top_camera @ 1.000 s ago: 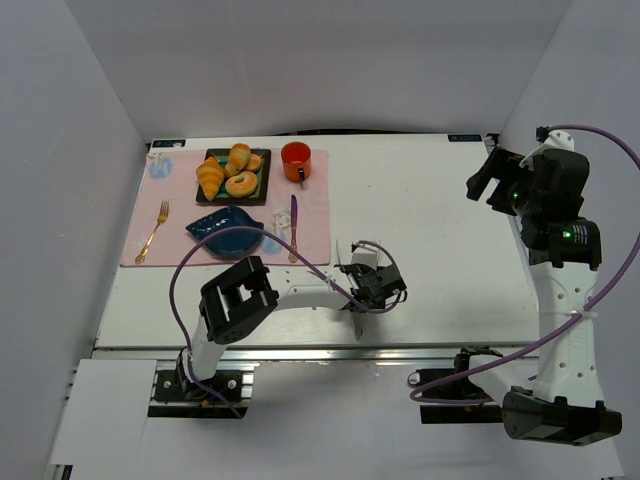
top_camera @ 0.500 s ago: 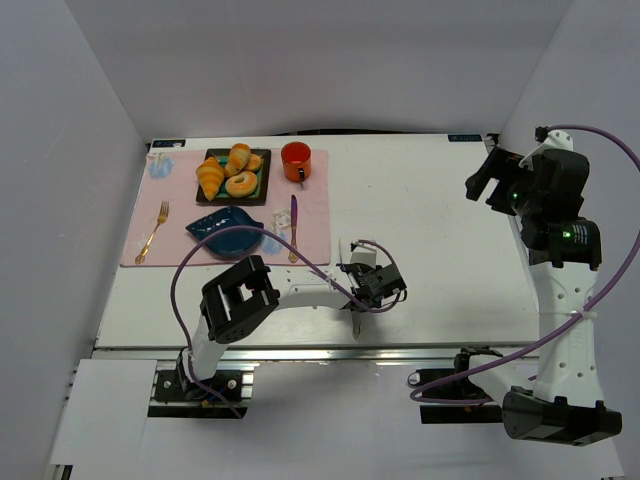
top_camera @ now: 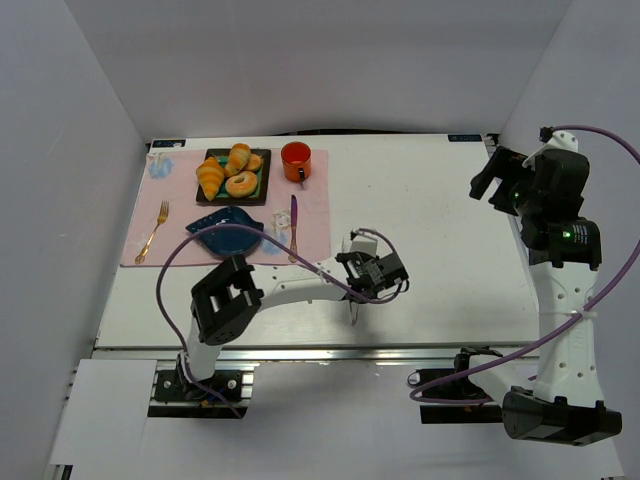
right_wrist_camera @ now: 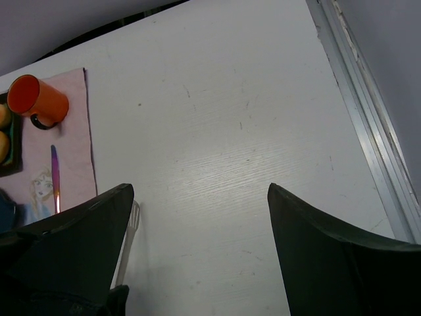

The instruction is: Place the bread

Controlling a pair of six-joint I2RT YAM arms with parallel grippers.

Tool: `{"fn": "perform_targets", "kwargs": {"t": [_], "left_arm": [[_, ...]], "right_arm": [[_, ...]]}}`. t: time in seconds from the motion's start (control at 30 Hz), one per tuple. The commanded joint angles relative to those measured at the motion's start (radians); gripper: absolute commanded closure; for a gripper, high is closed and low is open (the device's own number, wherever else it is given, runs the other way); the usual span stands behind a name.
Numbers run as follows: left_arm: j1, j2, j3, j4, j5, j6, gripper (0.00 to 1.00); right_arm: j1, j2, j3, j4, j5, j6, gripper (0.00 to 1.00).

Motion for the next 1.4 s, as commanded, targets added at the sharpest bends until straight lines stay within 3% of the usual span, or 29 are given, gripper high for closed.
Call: {"fn": "perform_targets", "kwargs": {"t": [0.0, 0.27, 0.5, 0.63, 0.87, 1.07, 1.37], "left_arm": [[0.005, -0.183, 0.088, -0.075, -0.07, 0.024, 0.41], [0.001, -0.295, 0.203, -0.141, -0.061, 0.076, 0.44], [0.019, -0.414, 0.247, -0.303, -0.228, 0.065, 0.46], [0.117, -0.488, 0.233, -0.363, -0.269, 0.094, 0.46], [0.356, -0.563, 0.219, -0.349, -0.217, 0.234, 0.41], [0.518, -0.452, 0.329, -0.327, -0.194, 0.384, 0.41], [0.763, -0.255, 0.42, -0.201, -0.022, 0.561, 0.37]], "right_arm": [[-0.007, -0.015, -0.005, 0.045, 0.07, 0.018, 0.11], [-0.01, -0.027, 0.001, 0.044, 0.083, 0.048, 0.11], [-0.01, -0.032, 0.002, 0.039, 0.072, 0.047, 0.11], [-0.01, -0.033, -0.01, 0.05, 0.026, 0.048, 0.1], [-0.01, -0.021, -0.053, 0.078, -0.018, 0.047, 0.11], [-0.01, 0.013, -0.099, 0.139, -0.106, 0.074, 0.11], [-0.01, 0.085, -0.096, 0.197, -0.169, 0.076, 0.11]]}}
